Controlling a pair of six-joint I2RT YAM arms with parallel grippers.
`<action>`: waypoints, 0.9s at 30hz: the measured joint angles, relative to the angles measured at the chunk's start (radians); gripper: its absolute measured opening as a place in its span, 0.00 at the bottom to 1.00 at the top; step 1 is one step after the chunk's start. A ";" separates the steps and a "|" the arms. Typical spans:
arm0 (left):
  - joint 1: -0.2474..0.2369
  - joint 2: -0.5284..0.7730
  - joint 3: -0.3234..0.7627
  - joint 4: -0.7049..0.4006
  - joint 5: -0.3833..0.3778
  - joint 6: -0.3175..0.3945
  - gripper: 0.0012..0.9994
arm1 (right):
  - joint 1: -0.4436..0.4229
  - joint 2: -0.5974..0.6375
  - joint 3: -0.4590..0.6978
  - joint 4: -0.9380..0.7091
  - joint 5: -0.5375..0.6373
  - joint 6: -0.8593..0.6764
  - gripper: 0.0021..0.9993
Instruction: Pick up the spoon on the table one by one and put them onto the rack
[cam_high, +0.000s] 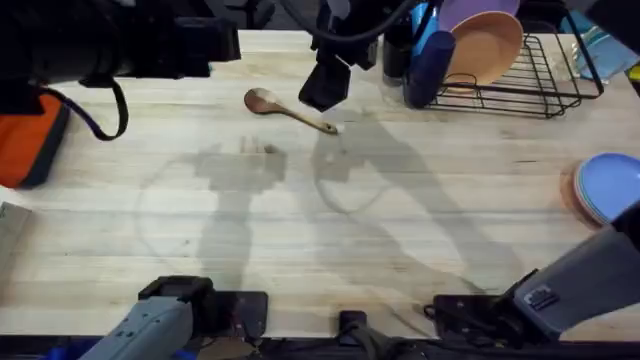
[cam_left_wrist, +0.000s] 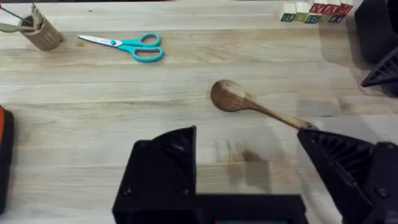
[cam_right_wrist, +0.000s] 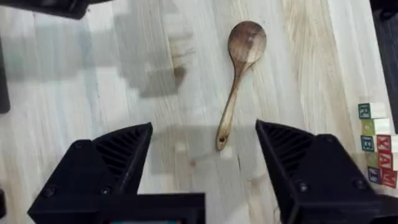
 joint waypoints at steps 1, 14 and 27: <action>0.000 0.000 0.000 0.000 0.000 0.000 0.99 | 0.000 0.000 0.000 0.000 0.000 0.006 1.00; 0.000 0.000 0.000 0.000 0.000 0.000 0.99 | 0.000 0.041 0.000 0.107 0.000 0.024 1.00; 0.000 0.000 0.000 0.000 0.000 0.000 0.99 | -0.001 0.296 0.000 0.274 0.001 0.035 1.00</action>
